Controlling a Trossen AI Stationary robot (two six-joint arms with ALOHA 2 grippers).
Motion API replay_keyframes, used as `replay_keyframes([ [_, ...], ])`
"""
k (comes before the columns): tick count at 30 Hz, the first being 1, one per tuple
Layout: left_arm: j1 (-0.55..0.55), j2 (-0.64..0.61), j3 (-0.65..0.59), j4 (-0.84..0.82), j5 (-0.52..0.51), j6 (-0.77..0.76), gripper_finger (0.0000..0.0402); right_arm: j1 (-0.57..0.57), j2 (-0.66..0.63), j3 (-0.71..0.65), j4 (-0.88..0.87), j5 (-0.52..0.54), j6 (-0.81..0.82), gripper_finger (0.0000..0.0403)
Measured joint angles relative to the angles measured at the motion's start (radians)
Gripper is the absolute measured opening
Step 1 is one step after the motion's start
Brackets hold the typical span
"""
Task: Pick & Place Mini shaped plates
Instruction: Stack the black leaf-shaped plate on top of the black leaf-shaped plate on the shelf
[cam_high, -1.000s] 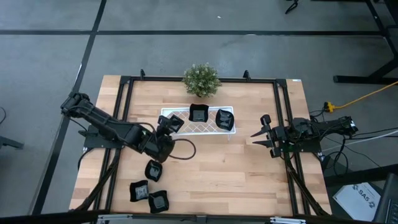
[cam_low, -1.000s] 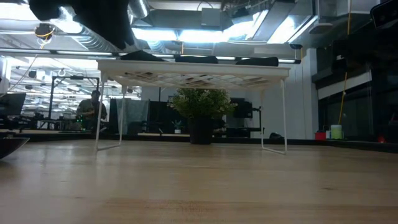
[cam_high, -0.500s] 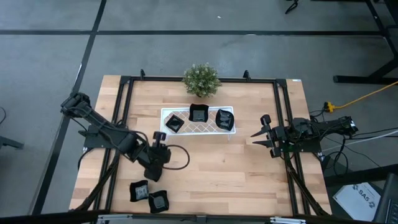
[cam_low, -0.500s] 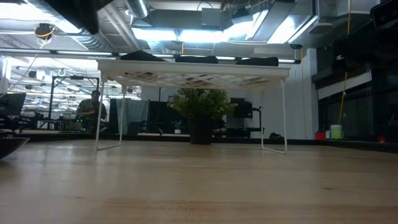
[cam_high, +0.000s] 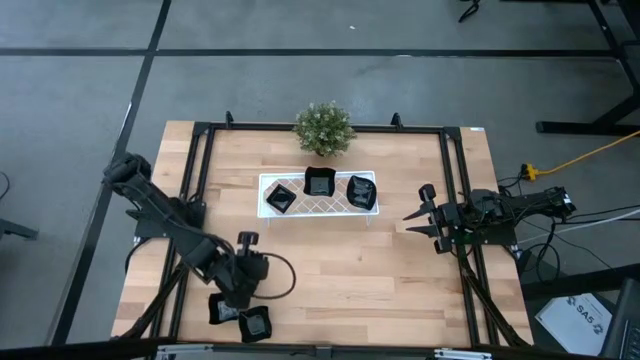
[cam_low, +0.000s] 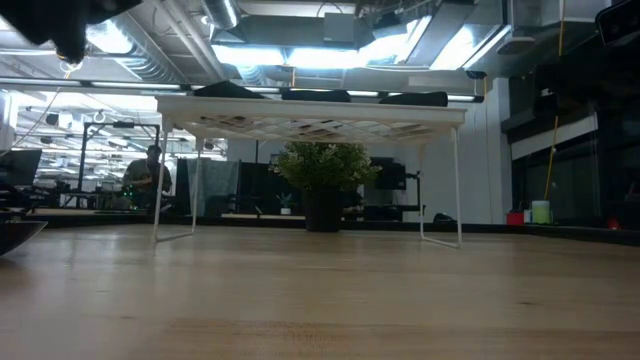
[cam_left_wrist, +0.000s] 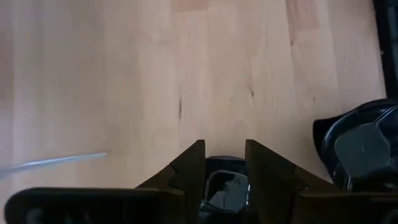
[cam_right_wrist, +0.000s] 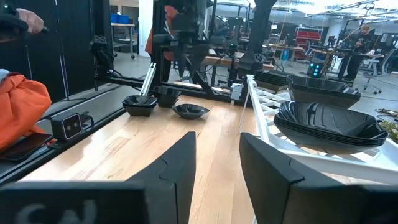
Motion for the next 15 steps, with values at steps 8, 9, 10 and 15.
replay_keyframes([
  [8, -0.023, 0.103, 0.000, 0.073, 0.082, -0.010, 0.0109, 0.000, 0.000, 0.000, 0.000, 0.000, 0.000, 0.0124],
  [9, -0.025, 0.114, 0.000, 0.084, 0.097, -0.015, 0.0109, 0.000, 0.000, 0.000, 0.000, 0.000, 0.000, 0.0124],
  [10, -0.026, 0.122, 0.000, 0.089, 0.110, -0.025, 0.0109, 0.000, 0.000, 0.000, 0.000, 0.000, 0.000, 0.0124],
  [15, -0.038, 0.158, 0.000, 0.094, 0.136, -0.091, 0.0109, 0.000, 0.000, 0.000, 0.000, 0.000, 0.000, 0.0124],
])
